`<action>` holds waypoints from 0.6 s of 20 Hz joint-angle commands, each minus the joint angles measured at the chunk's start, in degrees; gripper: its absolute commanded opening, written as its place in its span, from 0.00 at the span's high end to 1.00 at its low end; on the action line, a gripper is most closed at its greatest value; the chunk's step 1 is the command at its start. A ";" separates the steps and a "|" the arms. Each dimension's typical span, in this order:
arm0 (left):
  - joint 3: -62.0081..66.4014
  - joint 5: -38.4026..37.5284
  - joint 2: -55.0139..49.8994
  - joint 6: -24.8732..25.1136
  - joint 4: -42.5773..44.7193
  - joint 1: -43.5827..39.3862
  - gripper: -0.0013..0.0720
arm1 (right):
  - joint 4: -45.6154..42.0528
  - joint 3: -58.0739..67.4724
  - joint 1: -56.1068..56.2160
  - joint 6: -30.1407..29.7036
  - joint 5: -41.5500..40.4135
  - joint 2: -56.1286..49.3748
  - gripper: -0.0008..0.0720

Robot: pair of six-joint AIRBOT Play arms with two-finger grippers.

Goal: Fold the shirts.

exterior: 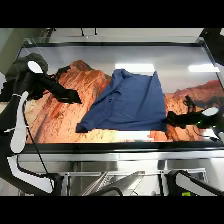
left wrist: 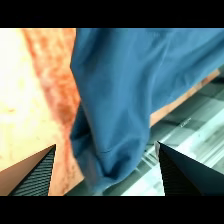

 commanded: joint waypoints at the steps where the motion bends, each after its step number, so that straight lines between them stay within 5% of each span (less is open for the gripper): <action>1: -3.08 -0.04 0.04 -0.74 3.06 -7.52 0.04 | -2.27 2.89 -6.64 -3.06 2.67 -0.76 0.96; 8: -5.05 -2.05 0.35 -2.64 10.64 -24.74 0.04 | -1.79 2.89 -6.62 -3.82 2.19 -7.56 0.96; 12: -5.49 -0.81 0.72 -7.15 26.60 -33.07 0.04 | -1.55 2.89 -6.62 -4.28 2.16 -8.94 0.96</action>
